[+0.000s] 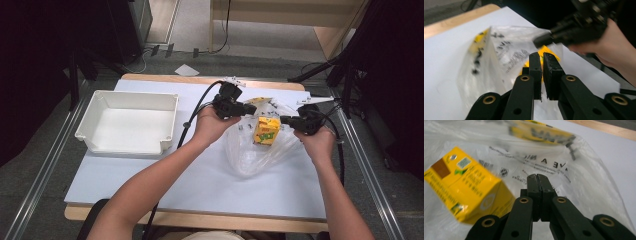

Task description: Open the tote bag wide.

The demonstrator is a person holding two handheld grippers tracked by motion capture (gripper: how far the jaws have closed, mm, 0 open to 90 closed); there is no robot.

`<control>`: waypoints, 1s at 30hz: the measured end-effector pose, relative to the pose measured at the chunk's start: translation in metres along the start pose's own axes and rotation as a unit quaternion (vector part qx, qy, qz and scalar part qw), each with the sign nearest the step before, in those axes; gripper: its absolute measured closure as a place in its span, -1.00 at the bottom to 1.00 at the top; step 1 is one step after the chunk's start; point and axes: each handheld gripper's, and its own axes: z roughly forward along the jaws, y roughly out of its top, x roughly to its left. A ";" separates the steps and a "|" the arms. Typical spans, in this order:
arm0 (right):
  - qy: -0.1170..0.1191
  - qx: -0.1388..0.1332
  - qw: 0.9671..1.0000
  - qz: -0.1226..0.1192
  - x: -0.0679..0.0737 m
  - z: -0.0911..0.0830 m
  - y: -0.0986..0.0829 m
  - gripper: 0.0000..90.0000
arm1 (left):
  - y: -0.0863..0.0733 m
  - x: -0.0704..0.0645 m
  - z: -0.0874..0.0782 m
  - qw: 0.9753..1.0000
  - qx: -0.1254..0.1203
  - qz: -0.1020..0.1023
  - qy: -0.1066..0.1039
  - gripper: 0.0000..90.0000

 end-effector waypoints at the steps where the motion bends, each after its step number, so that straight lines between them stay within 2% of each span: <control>1: 0.000 -0.002 1.000 -0.001 0.001 -0.002 -0.003 1.00 | 0.003 0.002 0.005 1.000 0.003 0.006 0.010 0.92; 4: 0.002 0.001 1.000 -0.003 0.003 -0.005 -0.012 1.00 | 0.008 0.010 0.019 0.999 0.014 0.010 0.030 0.94; 8: 0.006 0.003 1.000 0.000 0.004 -0.005 -0.022 1.00 | 0.005 0.024 0.040 0.999 0.030 -0.001 0.033 0.96; 14: 0.006 0.012 1.000 0.001 0.005 0.003 -0.038 1.00 | -0.015 0.041 0.068 0.998 0.049 -0.011 0.047 0.97; 19: 0.001 0.017 1.000 0.000 0.007 0.008 -0.048 1.00 | -0.033 0.055 0.086 0.997 0.054 -0.020 0.057 0.97; 23: -0.001 0.017 1.000 -0.013 0.011 0.013 -0.058 1.00 | -0.046 0.063 0.096 0.996 0.053 -0.023 0.063 0.97; 27: -0.002 0.019 1.000 -0.012 0.011 0.015 -0.067 1.00 | -0.058 0.069 0.103 0.995 0.049 -0.032 0.078 0.97; 30: -0.004 0.021 1.000 -0.010 0.010 0.014 -0.072 1.00 | -0.065 0.073 0.107 0.994 0.055 -0.028 0.091 0.97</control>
